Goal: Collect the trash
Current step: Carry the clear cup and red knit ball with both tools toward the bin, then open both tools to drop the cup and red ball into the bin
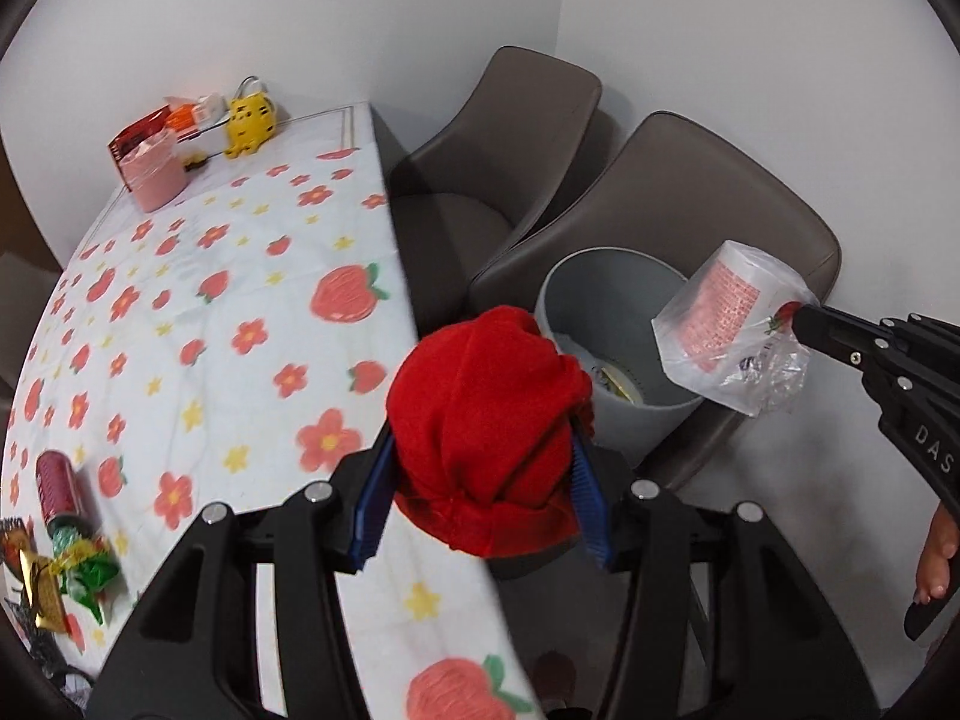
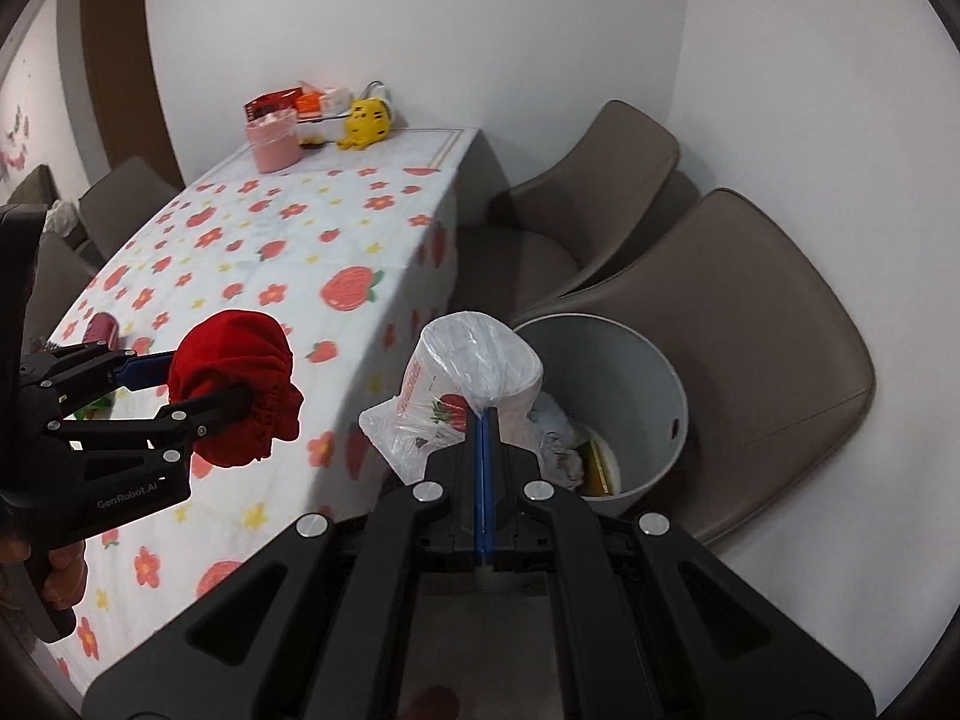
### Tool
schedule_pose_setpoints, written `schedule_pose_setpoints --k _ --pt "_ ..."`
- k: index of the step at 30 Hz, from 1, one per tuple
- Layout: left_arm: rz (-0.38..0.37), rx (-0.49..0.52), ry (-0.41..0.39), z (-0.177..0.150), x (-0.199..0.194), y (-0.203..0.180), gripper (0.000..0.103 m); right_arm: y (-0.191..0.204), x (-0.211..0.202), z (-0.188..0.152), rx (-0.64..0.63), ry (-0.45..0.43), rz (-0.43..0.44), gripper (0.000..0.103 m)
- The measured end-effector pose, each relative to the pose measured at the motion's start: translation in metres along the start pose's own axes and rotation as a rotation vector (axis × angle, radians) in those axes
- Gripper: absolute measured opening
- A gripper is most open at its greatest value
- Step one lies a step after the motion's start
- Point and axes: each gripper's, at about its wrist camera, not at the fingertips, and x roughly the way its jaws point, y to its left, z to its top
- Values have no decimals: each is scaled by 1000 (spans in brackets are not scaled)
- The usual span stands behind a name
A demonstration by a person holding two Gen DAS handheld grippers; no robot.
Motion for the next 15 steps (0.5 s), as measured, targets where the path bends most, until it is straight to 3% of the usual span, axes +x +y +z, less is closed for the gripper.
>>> schedule_pose_setpoints --k 7,15 --pt "-44 90 -20 49 37 -52 52 -64 14 19 55 -22 -66 0" --pt "-59 142 -11 73 67 -77 52 -95 49 37 84 0 -85 0"
